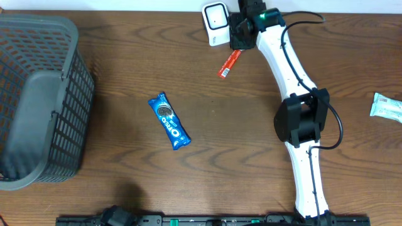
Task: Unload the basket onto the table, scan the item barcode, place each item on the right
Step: 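Hold the Nescafe stick under the white scanner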
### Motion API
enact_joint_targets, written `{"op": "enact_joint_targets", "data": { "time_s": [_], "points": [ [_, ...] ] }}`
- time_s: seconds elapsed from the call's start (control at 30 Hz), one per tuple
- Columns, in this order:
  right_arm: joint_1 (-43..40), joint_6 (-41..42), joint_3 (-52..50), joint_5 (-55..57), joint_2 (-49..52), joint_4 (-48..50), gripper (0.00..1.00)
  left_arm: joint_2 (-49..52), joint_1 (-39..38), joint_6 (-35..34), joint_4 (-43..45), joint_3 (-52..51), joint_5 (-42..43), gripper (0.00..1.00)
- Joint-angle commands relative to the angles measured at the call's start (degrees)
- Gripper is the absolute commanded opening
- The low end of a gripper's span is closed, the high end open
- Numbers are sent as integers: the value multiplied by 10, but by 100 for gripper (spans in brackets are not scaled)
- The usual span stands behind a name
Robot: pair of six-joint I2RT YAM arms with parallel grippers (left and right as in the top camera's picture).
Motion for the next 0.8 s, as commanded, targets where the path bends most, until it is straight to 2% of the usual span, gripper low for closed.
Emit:
{"op": "enact_joint_targets", "data": {
  "time_s": [0.0,0.23,0.37,0.4,0.47,0.57,0.63,0.7,0.77],
  "points": [
    [-2,-21,7,-47,-3,-41,77,-5,2,-5,2,0,-1,98],
    [2,8,-45,-43,-1,-34,73,-5,2,-5,2,0,-1,98],
    [3,95,-71,-37,-1,-3,61,-5,2,-5,2,0,-1,98],
    [3,68,-74,-10,-1,17,56,-5,2,-5,2,0,-1,98],
    [2,-27,-73,9,-1,33,51,-5,2,-5,2,0,-1,98],
    [-3,-189,-73,-8,-1,33,55,-5,2,-5,2,0,-1,98],
    [-8,-298,-73,-24,-1,21,65,-5,2,-5,2,0,-1,98],
    [-14,-440,-73,-24,-1,16,84,-5,2,-5,2,0,-1,98],
    [-17,-555,-74,-24,-1,15,94,-5,2,-5,2,0,-1,98]
  ]
}}
